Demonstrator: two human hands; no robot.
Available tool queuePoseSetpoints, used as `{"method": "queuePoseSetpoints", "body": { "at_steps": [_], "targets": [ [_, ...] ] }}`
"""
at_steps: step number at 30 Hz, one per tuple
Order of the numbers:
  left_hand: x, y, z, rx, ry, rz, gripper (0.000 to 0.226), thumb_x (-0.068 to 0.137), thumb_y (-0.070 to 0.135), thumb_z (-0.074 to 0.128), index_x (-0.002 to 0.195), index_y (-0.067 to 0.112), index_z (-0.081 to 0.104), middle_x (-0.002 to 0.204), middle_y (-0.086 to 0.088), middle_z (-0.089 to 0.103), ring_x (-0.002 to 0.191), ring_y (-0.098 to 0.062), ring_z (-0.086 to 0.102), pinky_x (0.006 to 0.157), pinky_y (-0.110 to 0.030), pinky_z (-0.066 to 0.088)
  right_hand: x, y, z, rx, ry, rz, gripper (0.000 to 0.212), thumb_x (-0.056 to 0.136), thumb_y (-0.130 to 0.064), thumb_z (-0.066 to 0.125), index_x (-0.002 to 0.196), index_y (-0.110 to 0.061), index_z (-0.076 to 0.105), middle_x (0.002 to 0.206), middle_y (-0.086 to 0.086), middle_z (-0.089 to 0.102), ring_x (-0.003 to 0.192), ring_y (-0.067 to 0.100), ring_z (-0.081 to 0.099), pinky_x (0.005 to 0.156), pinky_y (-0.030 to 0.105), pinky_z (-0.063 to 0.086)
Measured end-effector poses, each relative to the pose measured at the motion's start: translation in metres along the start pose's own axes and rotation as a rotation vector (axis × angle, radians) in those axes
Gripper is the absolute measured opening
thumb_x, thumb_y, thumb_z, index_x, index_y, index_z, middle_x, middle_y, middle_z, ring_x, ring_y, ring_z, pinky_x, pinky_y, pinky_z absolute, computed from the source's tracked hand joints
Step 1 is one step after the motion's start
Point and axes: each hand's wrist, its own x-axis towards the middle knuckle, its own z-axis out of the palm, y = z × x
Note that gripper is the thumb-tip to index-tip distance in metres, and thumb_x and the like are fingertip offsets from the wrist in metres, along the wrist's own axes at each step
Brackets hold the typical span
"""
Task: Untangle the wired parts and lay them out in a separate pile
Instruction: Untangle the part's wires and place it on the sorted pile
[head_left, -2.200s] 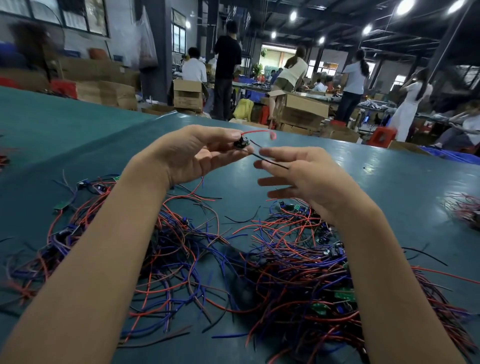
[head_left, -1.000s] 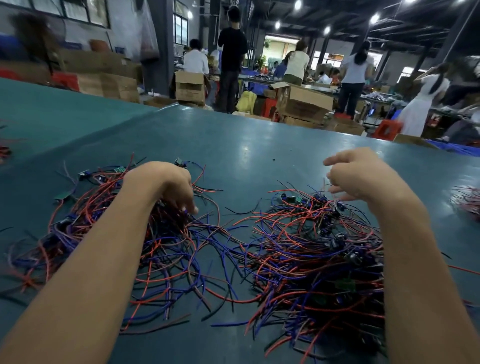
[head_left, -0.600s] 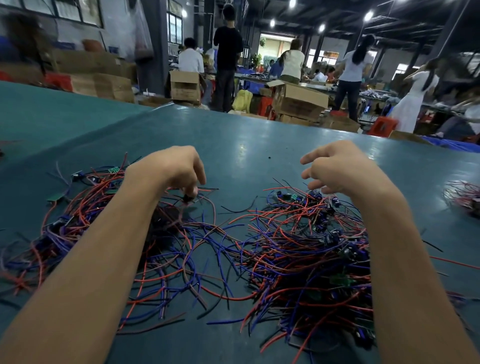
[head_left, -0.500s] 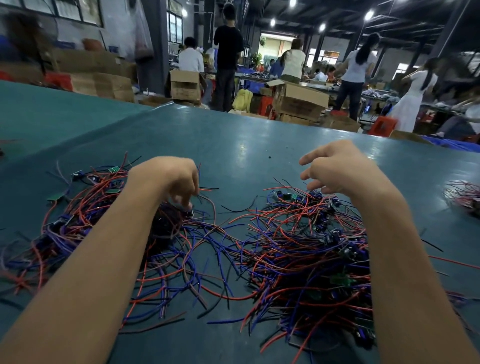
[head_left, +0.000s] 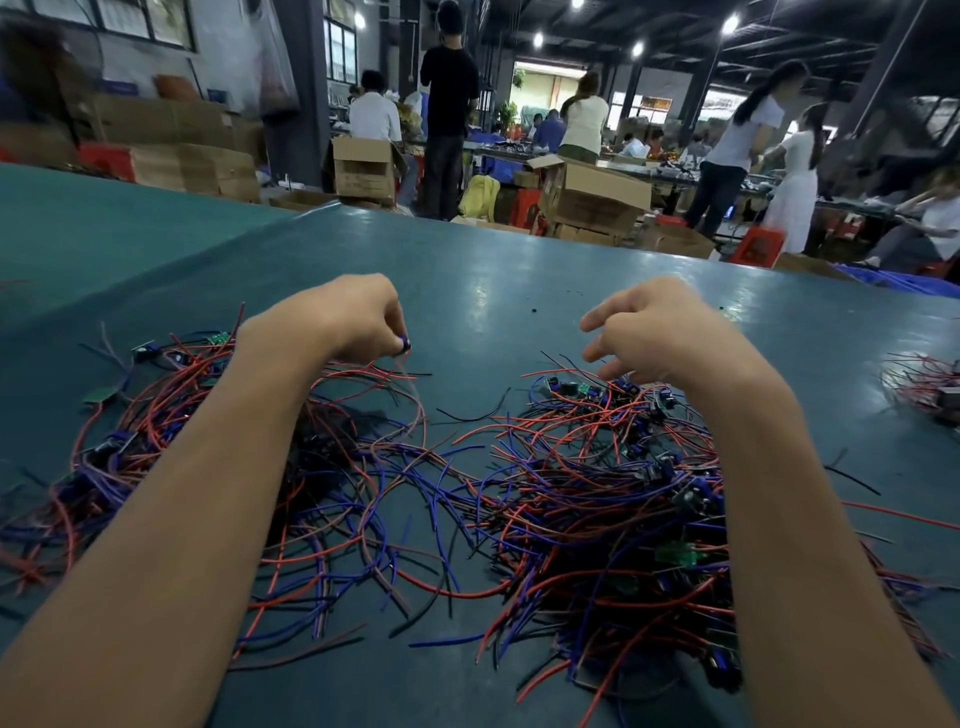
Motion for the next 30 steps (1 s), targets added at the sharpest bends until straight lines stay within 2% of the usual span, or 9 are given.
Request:
{"method": "queuePoseSetpoints", "body": {
  "at_steps": [4, 8, 13, 16, 20, 22, 25, 28, 30],
  "targets": [
    [-0.003, 0.004, -0.017, -0.175, 0.102, 0.097, 0.008, 0.094, 0.022, 0.071, 0.100, 0.024, 0.076, 0.101, 0.000, 0.076, 0.090, -0.015, 0.067, 0.083, -0.028, 0.050, -0.002, -0.004, 0.002, 0.031, 0.037, -0.057, 0.024, 0.084, -0.004, 0.057, 0.081, -0.019, 0.075, 0.077, 0.006, 0.078, 0.077, 0.023, 0.076, 0.081, 0.047, 0.062],
    [-0.010, 0.012, -0.029, -0.589, 0.174, 0.215, 0.012, 0.087, 0.017, 0.078, 0.095, 0.018, 0.069, 0.084, -0.001, 0.078, 0.083, -0.014, 0.075, 0.078, -0.037, 0.059, -0.008, -0.012, 0.004, 0.192, 0.158, -0.201, 0.028, 0.082, -0.003, 0.058, 0.091, -0.020, 0.077, 0.078, -0.001, 0.078, 0.067, 0.011, 0.075, 0.072, 0.034, 0.062],
    [-0.020, 0.024, -0.037, -1.145, 0.018, 0.271, 0.031, 0.084, 0.016, 0.074, 0.114, 0.009, 0.066, 0.094, -0.009, 0.077, 0.091, -0.023, 0.076, 0.067, -0.026, 0.058, -0.014, -0.020, 0.003, 0.283, 0.116, -0.331, 0.022, 0.085, -0.002, 0.069, 0.093, -0.020, 0.078, 0.080, -0.002, 0.078, 0.070, 0.013, 0.075, 0.069, 0.023, 0.057],
    [-0.021, 0.027, -0.038, -1.197, -0.022, 0.309, 0.031, 0.081, 0.020, 0.074, 0.111, 0.011, 0.071, 0.093, -0.009, 0.077, 0.092, -0.022, 0.076, 0.070, -0.026, 0.058, -0.017, -0.023, 0.004, 0.312, 0.026, -0.373, 0.018, 0.090, -0.006, 0.072, 0.103, -0.017, 0.077, 0.089, 0.004, 0.078, 0.079, 0.017, 0.076, 0.072, 0.021, 0.058],
    [-0.022, 0.026, -0.039, -1.170, -0.038, 0.386, 0.031, 0.077, 0.025, 0.078, 0.107, 0.019, 0.075, 0.100, -0.009, 0.077, 0.091, -0.019, 0.075, 0.069, -0.023, 0.057, -0.021, -0.028, 0.002, 0.538, -0.093, -0.361, 0.022, 0.104, -0.017, 0.053, 0.114, -0.011, 0.072, 0.104, 0.005, 0.078, 0.091, 0.025, 0.075, 0.086, 0.043, 0.059],
    [-0.023, 0.028, -0.038, -1.174, -0.042, 0.427, 0.032, 0.076, 0.027, 0.080, 0.107, 0.021, 0.077, 0.102, -0.010, 0.077, 0.089, -0.017, 0.074, 0.069, -0.022, 0.055, -0.023, -0.029, 0.001, 0.644, -0.176, -0.346, 0.032, 0.105, -0.031, 0.051, 0.110, -0.008, 0.073, 0.105, 0.008, 0.078, 0.092, 0.029, 0.075, 0.086, 0.045, 0.059],
    [-0.021, 0.035, -0.036, -1.173, -0.030, 0.438, 0.037, 0.070, 0.032, 0.084, 0.102, 0.016, 0.075, 0.098, -0.012, 0.078, 0.084, -0.016, 0.074, 0.067, -0.022, 0.054, -0.026, -0.031, 0.005, 0.607, -0.273, -0.374, 0.025, 0.099, -0.027, 0.062, 0.102, -0.006, 0.075, 0.093, 0.009, 0.078, 0.077, 0.026, 0.074, 0.074, 0.038, 0.059],
    [-0.021, 0.038, -0.037, -1.149, -0.062, 0.433, 0.034, 0.070, 0.038, 0.084, 0.095, 0.016, 0.075, 0.098, -0.011, 0.078, 0.085, -0.017, 0.075, 0.064, -0.021, 0.053, -0.022, -0.030, 0.004, 0.689, -0.269, -0.324, 0.013, 0.094, -0.013, 0.067, 0.092, -0.004, 0.075, 0.072, 0.007, 0.072, 0.057, 0.017, 0.065, 0.053, 0.026, 0.051],
    [-0.023, 0.035, -0.040, -1.042, -0.093, 0.380, 0.043, 0.075, 0.050, 0.078, 0.099, 0.015, 0.073, 0.099, -0.010, 0.078, 0.087, -0.021, 0.076, 0.062, -0.022, 0.053, -0.018, -0.026, 0.002, 0.724, -0.233, -0.277, 0.011, 0.092, -0.010, 0.070, 0.086, -0.005, 0.077, 0.065, 0.006, 0.070, 0.054, 0.015, 0.062, 0.048, 0.023, 0.050]
  ]
}}
